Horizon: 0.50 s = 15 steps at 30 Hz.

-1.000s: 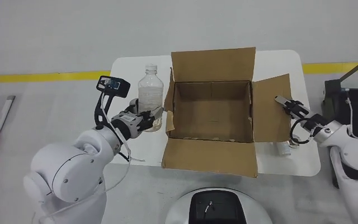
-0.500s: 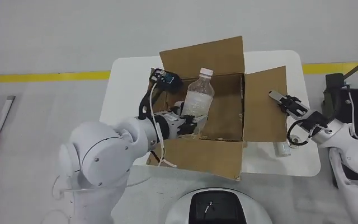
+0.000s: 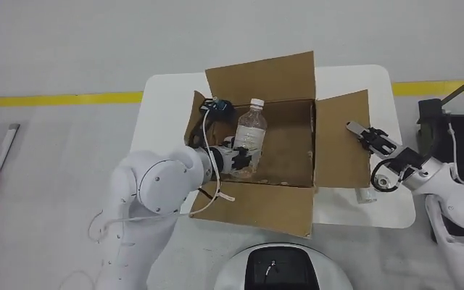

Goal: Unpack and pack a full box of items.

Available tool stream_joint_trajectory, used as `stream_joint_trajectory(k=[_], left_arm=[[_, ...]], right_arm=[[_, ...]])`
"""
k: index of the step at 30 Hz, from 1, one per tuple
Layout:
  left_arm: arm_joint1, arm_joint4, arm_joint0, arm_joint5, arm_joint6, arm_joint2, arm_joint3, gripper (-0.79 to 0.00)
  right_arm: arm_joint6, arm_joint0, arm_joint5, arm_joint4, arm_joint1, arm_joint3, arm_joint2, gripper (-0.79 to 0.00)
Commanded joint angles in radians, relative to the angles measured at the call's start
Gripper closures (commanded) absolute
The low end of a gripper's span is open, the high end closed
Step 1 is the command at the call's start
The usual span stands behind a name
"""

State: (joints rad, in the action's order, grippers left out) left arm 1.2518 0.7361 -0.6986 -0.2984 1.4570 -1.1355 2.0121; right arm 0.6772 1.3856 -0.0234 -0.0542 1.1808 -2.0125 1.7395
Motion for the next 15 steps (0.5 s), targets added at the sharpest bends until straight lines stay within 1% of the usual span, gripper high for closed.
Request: stream_joint_trajectory(k=[1, 4, 6, 8, 11, 15], left_arm=[[0.000, 0.000, 0.000, 0.000, 0.000, 0.000, 0.000, 0.000], [0.000, -0.002, -0.006, 0.000, -0.007, 0.001, -0.006, 0.000], [-0.002, 0.012, -0.031, 0.014, -0.032, 0.007, -0.036, 0.000], [-0.003, 0.037, -0.039, 0.017, -0.048, 0.021, -0.059, 0.000], [0.002, 0.030, -0.040, -0.037, -0.081, 0.042, -0.118, 0.000], [0.013, -0.002, -0.013, -0.107, -0.119, 0.064, -0.213, 0.000]], right_arm=[[0.000, 0.000, 0.000, 0.000, 0.000, 0.000, 0.000, 0.000], [0.000, 0.000, 0.000, 0.000, 0.000, 0.000, 0.000, 0.000], [-0.006, 0.004, 0.008, 0.016, 0.001, -0.007, -0.008, 0.000], [-0.009, 0.008, 0.017, 0.029, 0.000, -0.023, -0.011, 0.000], [-0.011, 0.009, 0.016, 0.050, -0.002, -0.043, -0.003, 0.000], [0.001, 0.013, 0.020, 0.044, -0.007, -0.092, 0.014, 0.000]])
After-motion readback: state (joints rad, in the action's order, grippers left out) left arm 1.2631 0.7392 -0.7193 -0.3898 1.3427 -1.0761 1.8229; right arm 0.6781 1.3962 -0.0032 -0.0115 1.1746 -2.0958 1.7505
